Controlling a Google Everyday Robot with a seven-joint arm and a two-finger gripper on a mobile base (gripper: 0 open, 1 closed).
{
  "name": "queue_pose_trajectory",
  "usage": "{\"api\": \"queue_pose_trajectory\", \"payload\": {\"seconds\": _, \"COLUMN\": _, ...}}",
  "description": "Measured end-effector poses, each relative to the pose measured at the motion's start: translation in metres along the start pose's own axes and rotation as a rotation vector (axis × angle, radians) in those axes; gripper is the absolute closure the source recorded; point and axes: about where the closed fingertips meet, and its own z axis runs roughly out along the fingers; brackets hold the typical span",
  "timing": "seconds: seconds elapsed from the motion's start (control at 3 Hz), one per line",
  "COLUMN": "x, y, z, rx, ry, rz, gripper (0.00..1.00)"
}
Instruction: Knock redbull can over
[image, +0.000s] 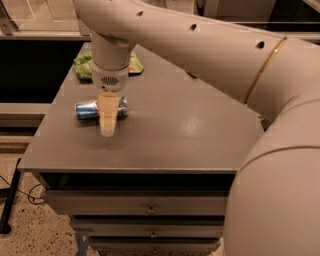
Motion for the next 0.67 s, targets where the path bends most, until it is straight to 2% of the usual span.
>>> {"api": "queue_pose_trajectory", "payload": {"seconds": 0.33, "x": 0.005, "y": 0.005, "z": -0.003, "rx": -0.009, "ry": -0.005, "rz": 0.007, "gripper": 0.00}}
{"api": "queue_pose_trajectory", "payload": {"seconds": 0.67, "x": 0.033, "y": 0.011, "z": -0.023, "rx": -0.004, "ry": -0.071, "rz": 0.057, "gripper": 0.00}}
